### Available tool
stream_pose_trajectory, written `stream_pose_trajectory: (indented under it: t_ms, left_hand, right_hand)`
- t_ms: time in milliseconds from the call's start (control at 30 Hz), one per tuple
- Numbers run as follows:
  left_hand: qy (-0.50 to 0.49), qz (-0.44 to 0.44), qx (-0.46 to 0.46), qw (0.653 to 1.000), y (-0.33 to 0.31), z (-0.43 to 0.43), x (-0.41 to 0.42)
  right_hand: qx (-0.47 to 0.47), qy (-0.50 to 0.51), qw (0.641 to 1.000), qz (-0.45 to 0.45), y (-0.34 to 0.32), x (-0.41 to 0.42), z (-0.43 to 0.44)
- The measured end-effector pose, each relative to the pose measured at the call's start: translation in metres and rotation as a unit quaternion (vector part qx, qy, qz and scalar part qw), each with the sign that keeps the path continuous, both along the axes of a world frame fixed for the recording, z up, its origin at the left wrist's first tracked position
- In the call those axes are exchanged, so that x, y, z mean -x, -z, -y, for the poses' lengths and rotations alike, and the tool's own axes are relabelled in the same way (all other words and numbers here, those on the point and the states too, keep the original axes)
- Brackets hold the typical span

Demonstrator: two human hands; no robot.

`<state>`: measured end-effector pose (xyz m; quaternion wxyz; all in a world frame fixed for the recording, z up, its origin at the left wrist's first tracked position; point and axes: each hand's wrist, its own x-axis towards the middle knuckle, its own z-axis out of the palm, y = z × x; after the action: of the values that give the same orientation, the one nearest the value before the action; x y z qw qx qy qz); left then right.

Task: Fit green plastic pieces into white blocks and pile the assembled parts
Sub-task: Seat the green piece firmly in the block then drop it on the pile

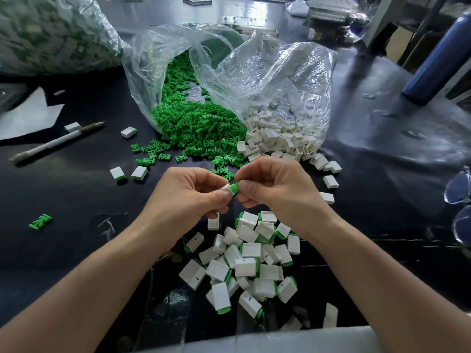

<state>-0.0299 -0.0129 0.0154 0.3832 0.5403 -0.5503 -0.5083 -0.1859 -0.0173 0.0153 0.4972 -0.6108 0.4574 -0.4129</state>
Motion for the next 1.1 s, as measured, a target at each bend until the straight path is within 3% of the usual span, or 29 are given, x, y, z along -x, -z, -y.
stream_pose_trajectory:
  t_ms: [400,667,867,1100]
  left_hand:
    - [0.027,-0.05,-0.005,0.998,-0.0067,-0.0015,0.0003]
    - [0.031,-0.06,0.0,0.998,-0.0061,-0.0012,-0.0002]
    - [0.056,-0.078,-0.03,0.995,-0.0068,-0.0008,-0.0023]
    - [0.096,0.011,0.057,0.994,-0.0039,-0.0039,-0.006]
  right_hand:
    - [-0.008,-0.005,1.0,-0.018,-0.0002,0.0028,0.0008]
    - [0.029,-0.016,0.983,-0.18,0.0038,0.0009,-0.0001]
    - [0.061,-0.014,0.981,-0.183,0.002,0.0014,-0.0026]
    - [0.154,-0.06,0.941,-0.294,-0.0031,0.0041,-0.0047]
